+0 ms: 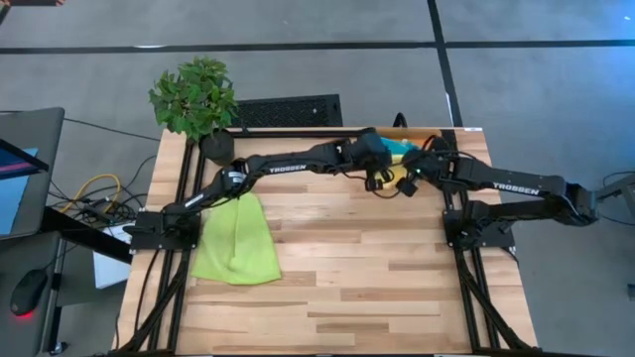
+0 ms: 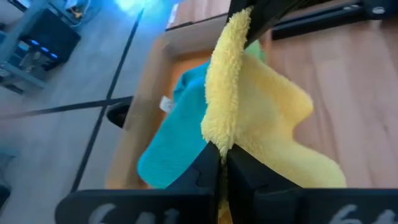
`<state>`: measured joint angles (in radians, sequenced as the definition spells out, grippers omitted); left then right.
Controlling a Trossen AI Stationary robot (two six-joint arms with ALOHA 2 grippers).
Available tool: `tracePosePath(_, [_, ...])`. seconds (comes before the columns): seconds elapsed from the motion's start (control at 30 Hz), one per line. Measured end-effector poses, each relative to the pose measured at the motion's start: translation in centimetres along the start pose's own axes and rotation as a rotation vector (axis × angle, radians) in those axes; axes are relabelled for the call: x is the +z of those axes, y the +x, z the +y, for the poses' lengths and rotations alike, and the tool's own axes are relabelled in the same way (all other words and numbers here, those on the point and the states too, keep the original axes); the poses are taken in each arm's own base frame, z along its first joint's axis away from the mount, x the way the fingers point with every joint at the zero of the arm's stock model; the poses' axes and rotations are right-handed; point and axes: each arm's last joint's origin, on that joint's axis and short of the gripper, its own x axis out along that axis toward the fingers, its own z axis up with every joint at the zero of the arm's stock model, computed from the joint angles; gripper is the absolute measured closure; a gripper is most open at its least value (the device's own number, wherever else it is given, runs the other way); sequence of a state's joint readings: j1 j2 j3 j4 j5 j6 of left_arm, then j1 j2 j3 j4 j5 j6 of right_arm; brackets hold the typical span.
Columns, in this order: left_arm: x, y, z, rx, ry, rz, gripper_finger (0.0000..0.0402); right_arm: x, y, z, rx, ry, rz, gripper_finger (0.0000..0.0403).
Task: Fold microfiber towels
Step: Put the yellow microfiber towel into the orange bin
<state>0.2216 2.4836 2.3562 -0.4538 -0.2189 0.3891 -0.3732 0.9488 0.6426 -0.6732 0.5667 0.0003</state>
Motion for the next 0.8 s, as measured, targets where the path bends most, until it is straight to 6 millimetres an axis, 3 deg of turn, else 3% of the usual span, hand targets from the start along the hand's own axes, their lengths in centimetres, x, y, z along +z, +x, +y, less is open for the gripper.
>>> tracePosePath(0.33, [-0.1,0.4,2.0,0.076,-0.001,-0.043,0.0401,0.7,1.0,-1.4,-0.130,0.091,-0.017,0.0393])
tracePosePath(0.63, [0.5,-0.3,0.5,-0.017,0.044,-0.053,0.0401,0.9,-0.2,-1.0,-0.025,0.041,-0.035,0.0389])
tracePosePath(0.8, [1.6,-1.4,0.8,-0.010,0.040,-0.096,0.0401,1.7,-1.0,-1.3,-0.039,0.041,-0.059,0.0396])
